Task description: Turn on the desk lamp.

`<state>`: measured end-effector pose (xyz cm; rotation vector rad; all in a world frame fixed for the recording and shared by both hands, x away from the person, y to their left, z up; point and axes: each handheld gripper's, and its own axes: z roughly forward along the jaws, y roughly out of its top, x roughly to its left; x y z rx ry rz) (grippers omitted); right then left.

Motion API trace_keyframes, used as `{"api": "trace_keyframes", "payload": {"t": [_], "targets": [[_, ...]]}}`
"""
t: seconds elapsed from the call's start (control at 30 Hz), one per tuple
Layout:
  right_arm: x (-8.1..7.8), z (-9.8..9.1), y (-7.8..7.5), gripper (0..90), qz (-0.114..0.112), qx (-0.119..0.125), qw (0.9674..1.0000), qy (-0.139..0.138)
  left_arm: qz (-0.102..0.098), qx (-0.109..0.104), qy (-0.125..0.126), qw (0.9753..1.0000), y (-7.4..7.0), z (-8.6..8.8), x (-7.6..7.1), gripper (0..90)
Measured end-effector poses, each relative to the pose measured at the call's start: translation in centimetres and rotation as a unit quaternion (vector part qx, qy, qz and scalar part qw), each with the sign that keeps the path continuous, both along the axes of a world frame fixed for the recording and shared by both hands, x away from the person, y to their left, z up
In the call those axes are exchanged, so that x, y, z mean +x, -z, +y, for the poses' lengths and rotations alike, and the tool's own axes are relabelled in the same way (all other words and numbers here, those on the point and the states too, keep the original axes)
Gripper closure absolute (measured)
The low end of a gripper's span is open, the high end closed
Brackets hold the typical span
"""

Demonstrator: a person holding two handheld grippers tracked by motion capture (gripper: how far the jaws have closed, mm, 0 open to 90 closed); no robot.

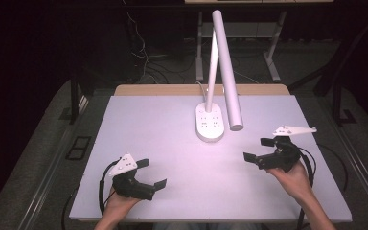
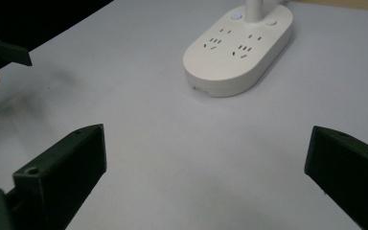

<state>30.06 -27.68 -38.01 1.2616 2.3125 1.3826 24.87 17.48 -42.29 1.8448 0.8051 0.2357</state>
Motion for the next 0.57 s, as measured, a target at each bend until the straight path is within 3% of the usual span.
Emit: {"api": "trace_keyframes", "payload": {"t": [0.3,0.43,0.57], "targets": [[-3.1,-1.2,2.4,0.3,-0.005,0.015,0.9995,0.028,0.001,-0.001,0.0,1.0,0.0,0.0,0.0,0.0],[-4.7,-1.4,3.4,0.3,-0.007,0.008,0.9993,0.036,0.003,-0.003,0.002,1.0,0.0,0.0,0.0,0.0],[-5.2,-1.8,4.0,0.3,-0.002,0.012,0.9991,0.041,0.003,-0.004,0.004,1.0,0.0,-0.2,0.1,0.0]]}}
